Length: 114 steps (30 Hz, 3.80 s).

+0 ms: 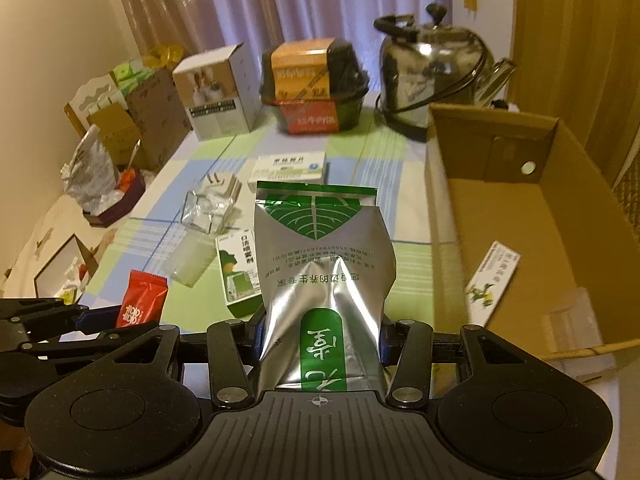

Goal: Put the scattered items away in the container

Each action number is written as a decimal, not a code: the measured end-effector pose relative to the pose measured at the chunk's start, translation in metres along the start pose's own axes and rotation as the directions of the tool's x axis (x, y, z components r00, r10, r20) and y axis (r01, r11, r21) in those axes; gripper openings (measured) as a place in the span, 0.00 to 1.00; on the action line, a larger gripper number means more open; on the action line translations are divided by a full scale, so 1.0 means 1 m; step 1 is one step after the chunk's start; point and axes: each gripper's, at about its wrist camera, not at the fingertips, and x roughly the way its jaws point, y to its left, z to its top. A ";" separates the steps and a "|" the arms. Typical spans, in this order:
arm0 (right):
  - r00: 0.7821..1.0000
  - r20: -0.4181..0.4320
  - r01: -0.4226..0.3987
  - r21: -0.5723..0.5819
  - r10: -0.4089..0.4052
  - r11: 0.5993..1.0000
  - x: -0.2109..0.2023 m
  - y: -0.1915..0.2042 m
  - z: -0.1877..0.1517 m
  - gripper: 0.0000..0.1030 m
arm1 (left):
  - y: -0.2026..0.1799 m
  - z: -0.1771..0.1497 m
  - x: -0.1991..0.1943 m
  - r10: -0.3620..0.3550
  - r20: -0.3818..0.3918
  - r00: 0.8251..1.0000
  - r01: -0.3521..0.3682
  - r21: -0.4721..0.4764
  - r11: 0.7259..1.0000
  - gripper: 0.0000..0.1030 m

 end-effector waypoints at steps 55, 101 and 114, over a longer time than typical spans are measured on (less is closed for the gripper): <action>0.974 0.103 0.181 0.179 -0.202 0.967 -0.110 -0.166 -0.002 0.49 | -0.190 0.076 -0.009 -0.256 0.055 0.965 0.243 0.174 0.954 0.22; 0.976 0.073 0.198 0.101 -0.206 0.975 -0.058 -0.185 0.038 0.49 | -0.198 0.120 0.039 -0.273 0.075 0.959 0.266 0.089 0.960 0.22; 0.977 0.070 0.193 0.091 -0.200 0.977 -0.052 -0.187 0.046 0.49 | -0.195 0.122 0.047 -0.273 0.076 0.959 0.268 0.069 0.961 0.22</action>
